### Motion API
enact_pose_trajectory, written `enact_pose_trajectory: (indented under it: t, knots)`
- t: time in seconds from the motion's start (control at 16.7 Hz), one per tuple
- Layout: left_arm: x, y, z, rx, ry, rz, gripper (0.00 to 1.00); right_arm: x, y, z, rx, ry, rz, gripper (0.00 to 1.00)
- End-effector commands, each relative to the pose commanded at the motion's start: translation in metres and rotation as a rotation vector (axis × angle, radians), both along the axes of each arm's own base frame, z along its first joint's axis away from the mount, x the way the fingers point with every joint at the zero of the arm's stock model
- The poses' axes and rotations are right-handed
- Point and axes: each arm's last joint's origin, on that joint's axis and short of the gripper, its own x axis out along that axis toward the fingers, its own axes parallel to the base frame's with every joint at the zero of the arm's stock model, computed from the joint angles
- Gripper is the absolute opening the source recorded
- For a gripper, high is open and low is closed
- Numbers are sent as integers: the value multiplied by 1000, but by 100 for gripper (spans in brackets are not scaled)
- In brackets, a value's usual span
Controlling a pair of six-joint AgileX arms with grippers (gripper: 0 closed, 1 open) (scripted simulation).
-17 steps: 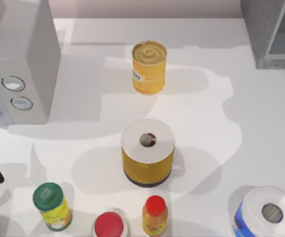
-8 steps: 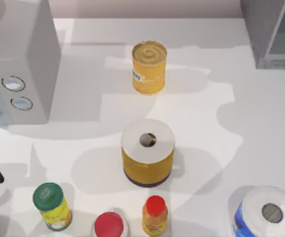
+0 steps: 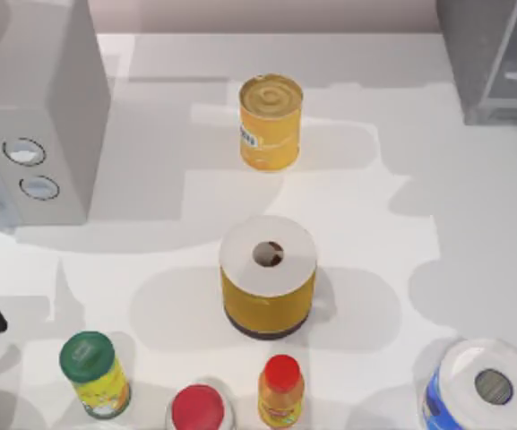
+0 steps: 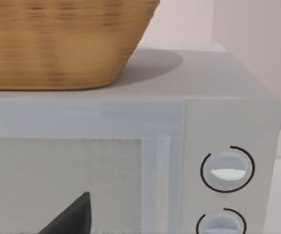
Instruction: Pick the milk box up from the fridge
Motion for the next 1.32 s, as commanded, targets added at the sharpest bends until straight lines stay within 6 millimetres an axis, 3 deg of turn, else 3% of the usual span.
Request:
enact_pose_trajectory:
  t: [0.42, 0.72, 0.9, 1.08, 1.32]
  knots:
    - [0, 0, 0, 0, 0, 0, 100, -3, 2, 1, 1, -1, 4, 0]
    - [0, 0, 0, 0, 0, 0, 100, -29, 17, 33, -9, -7, -11, 0]
    - [0, 0, 0, 0, 0, 0, 100, -67, 35, 61, -14, -11, -14, 0]
    - [0, 0, 0, 0, 0, 0, 100, -119, 56, 79, -14, -14, -13, 0]
    - [0, 0, 0, 0, 0, 0, 100, -195, 78, 74, -9, -22, -11, 0]
